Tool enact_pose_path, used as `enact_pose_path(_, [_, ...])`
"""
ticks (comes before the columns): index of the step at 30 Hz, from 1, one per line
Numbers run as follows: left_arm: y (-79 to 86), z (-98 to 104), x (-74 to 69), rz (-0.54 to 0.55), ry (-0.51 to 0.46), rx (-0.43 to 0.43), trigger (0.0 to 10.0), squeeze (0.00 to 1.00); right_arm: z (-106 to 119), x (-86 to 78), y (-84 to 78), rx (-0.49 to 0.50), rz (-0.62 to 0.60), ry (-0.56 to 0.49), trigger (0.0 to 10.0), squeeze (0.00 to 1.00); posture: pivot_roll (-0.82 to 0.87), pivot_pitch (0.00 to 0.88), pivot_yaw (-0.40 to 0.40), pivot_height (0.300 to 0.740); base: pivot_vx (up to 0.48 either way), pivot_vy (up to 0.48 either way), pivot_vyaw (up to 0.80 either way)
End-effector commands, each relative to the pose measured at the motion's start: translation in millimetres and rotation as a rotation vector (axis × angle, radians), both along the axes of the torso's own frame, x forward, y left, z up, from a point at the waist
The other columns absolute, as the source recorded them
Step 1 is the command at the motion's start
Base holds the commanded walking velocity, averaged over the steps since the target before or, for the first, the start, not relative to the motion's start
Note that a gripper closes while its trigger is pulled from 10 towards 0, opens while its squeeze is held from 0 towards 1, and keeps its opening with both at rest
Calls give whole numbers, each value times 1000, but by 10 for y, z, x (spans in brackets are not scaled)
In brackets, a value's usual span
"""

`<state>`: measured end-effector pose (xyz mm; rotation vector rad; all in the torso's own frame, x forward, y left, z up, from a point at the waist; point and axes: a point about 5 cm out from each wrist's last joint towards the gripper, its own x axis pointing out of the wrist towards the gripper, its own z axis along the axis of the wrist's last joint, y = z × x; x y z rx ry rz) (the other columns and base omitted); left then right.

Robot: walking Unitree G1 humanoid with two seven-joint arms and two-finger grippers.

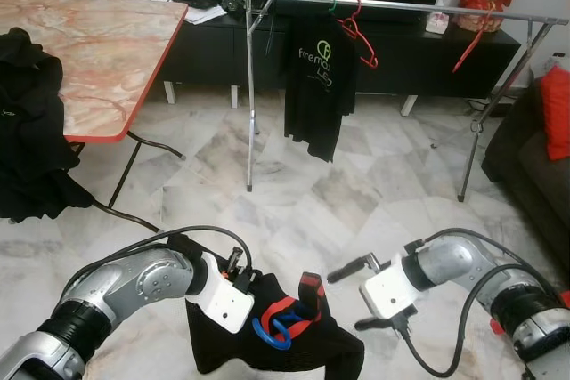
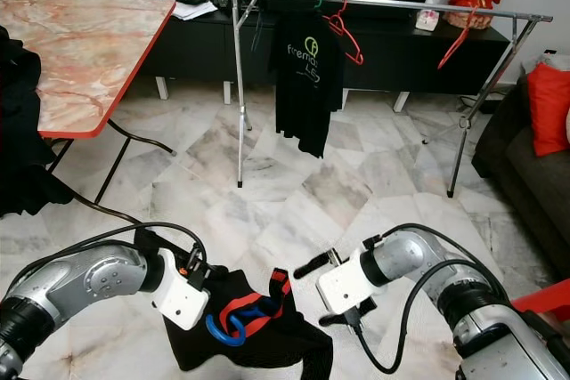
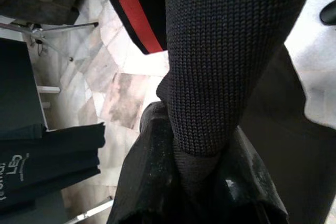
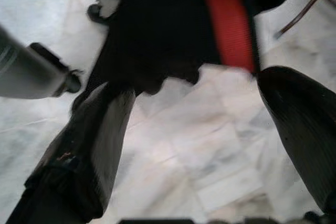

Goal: Hang hanger

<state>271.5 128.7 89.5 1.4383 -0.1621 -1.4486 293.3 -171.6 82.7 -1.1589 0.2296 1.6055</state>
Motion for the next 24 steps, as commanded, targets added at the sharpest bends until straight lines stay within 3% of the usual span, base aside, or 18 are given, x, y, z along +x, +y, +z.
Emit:
enact_pose_path(1, [-68,48,4,-42,-25,-8,10000,0,47,57,18,6,-5,-45,10000,0,3,0,-118,740,0,0,0])
enact_pose_path(5, [-111,46,-5,-45,-23,-28,10000,0,48,99,37,11,-29,-64,10000,0,-4,0,-122,740,0,0,0])
enact_pose_path(11, [-220,93,-11,-70,-45,-74,10000,0,-75,34,53,-30,-15,6,10000,0,1,0,-128,740,0,0,0])
enact_pose_path(24, [-372,112,-103,-123,-48,-125,10000,0,-149,41,-7,-112,-9,-19,10000,0,4,0,-132,740,0,0,0])
